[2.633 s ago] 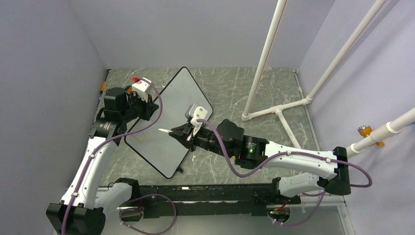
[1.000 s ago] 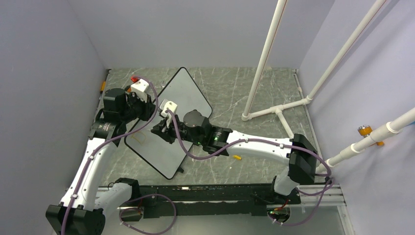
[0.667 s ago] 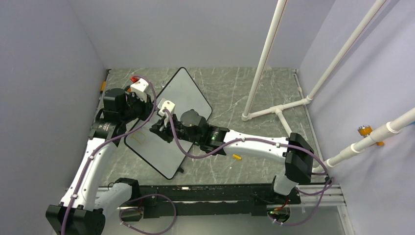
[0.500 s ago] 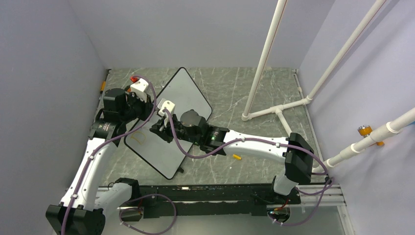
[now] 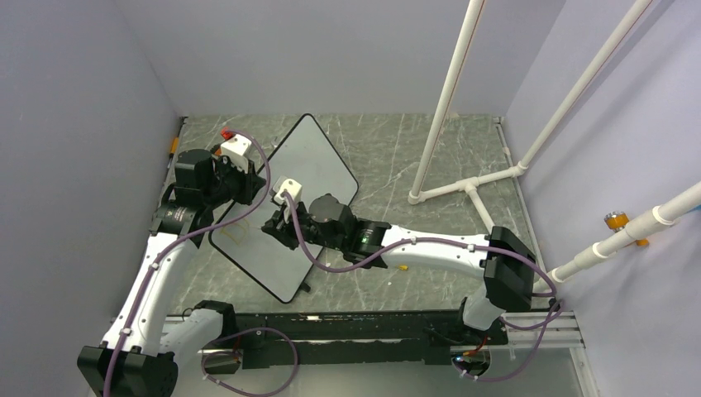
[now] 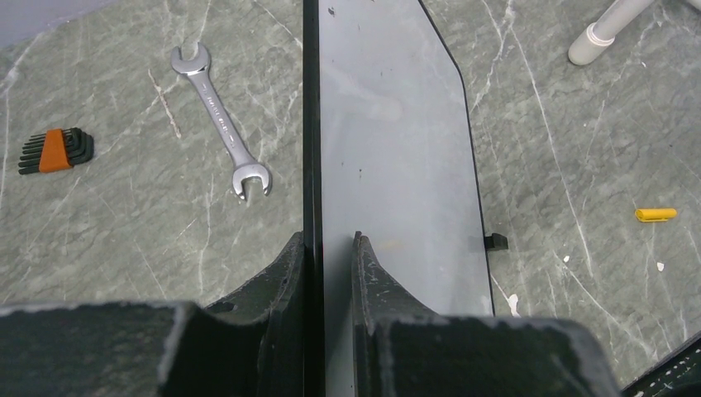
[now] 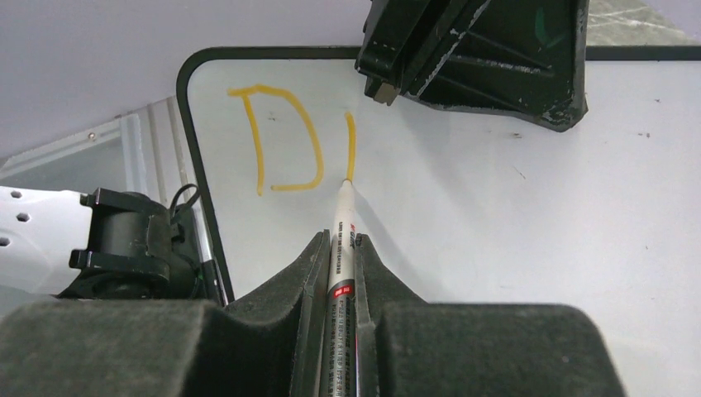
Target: Write a sentence on the whiteboard
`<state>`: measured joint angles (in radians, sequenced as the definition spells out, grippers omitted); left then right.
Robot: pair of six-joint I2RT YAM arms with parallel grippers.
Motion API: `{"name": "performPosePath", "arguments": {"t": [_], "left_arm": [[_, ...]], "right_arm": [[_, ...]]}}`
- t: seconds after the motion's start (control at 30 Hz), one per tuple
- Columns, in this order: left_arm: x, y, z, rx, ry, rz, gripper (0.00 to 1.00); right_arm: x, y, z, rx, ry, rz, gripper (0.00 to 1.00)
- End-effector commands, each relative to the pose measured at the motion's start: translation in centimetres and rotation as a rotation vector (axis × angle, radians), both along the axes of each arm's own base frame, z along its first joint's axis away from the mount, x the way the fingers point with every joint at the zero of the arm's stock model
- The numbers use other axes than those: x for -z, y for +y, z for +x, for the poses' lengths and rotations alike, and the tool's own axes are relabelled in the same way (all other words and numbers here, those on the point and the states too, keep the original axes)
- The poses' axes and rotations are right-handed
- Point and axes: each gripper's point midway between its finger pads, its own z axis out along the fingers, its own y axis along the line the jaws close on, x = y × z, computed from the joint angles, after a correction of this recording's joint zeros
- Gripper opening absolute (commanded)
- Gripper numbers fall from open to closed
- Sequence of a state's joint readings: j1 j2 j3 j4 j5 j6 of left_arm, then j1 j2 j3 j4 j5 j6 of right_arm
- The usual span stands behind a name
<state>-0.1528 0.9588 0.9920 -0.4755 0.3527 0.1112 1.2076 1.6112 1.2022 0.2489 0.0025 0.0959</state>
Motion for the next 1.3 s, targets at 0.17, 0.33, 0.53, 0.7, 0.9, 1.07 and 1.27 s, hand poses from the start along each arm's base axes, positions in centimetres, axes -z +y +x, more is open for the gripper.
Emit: {"name": "performPosePath", "arguments": {"t": [0.17, 0.33, 0.53, 0.7, 0.9, 1.07, 1.27], "left_arm": [[5.2, -0.5, -3.4, 0.093, 0.192, 0.071, 0.0], [5.1, -0.5, -3.4, 0.094, 0.189, 0.069, 0.0], [5.2, -0.5, -3.4, 0.092, 0.193, 0.072, 0.0], [5.1, -0.5, -3.4, 0.093, 0.189, 0.071, 0.0], [5.1, -0.5, -3.5, 0.093, 0.187, 0.07, 0.0], [5.1, -0.5, -3.4, 0.092, 0.186, 0.072, 0.0], [5.0, -0.4, -3.4, 0.088, 0.182, 0.072, 0.0]], "right_arm": [[-1.2, 0.0, 0.1, 0.015, 0.004, 0.02, 0.0], [-2.3, 0.4, 0.7, 0.034, -0.018, 0.032, 0.0], [-3.7, 1.0, 1.3, 0.044, -0.042, 0.048, 0.0], [-4.0, 1.4, 1.9, 0.063, -0.052, 0.045, 0.0], [-3.8, 1.5, 2.9, 0.109, -0.055, 0.027, 0.0], [-4.4, 1.4, 2.9, 0.114, -0.06, 0.032, 0.0], [-6.1, 0.3, 2.2, 0.105, -0.062, 0.067, 0.0]]}}
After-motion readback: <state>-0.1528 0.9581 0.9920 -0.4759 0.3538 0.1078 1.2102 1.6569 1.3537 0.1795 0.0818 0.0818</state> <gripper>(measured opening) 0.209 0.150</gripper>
